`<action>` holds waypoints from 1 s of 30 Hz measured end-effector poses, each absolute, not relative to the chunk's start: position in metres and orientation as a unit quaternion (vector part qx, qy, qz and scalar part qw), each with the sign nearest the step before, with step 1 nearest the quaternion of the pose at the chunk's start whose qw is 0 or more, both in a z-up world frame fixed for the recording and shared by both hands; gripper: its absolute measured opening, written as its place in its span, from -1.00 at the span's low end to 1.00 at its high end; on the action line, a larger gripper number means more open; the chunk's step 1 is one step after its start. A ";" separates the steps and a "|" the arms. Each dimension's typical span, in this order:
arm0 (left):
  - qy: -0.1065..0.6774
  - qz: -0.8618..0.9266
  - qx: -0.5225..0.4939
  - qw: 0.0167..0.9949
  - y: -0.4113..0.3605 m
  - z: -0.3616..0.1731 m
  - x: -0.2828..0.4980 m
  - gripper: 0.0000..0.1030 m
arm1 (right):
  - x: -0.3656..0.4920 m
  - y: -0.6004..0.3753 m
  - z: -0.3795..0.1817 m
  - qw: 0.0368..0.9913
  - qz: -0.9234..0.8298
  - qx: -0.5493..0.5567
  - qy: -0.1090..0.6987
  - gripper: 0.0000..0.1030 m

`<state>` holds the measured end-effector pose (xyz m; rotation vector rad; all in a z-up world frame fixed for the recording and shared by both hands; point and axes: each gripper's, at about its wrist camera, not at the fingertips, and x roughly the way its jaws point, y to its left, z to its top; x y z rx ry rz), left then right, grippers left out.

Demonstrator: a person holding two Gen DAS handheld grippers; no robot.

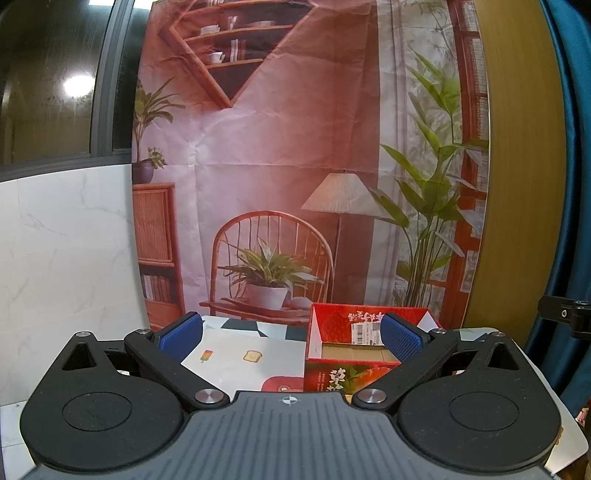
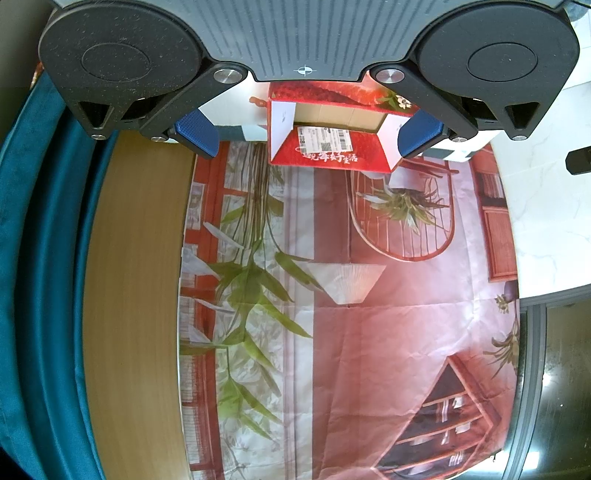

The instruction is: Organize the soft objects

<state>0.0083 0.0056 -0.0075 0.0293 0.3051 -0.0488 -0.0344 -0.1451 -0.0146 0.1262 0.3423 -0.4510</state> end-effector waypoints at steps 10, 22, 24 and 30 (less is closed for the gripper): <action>0.152 -0.025 0.014 0.988 0.006 -0.009 0.008 1.00 | -0.034 -0.145 -0.014 0.958 -0.223 0.062 0.169 0.99; 0.152 -0.025 0.014 0.988 0.005 -0.011 0.009 1.00 | -0.034 -0.144 -0.014 0.958 -0.223 0.062 0.169 0.99; 0.152 -0.025 0.014 0.988 0.005 -0.011 0.009 1.00 | -0.034 -0.144 -0.014 0.958 -0.223 0.063 0.170 0.99; 0.153 -0.025 0.013 0.988 0.005 -0.012 0.009 1.00 | -0.034 -0.144 -0.015 0.958 -0.223 0.063 0.170 0.99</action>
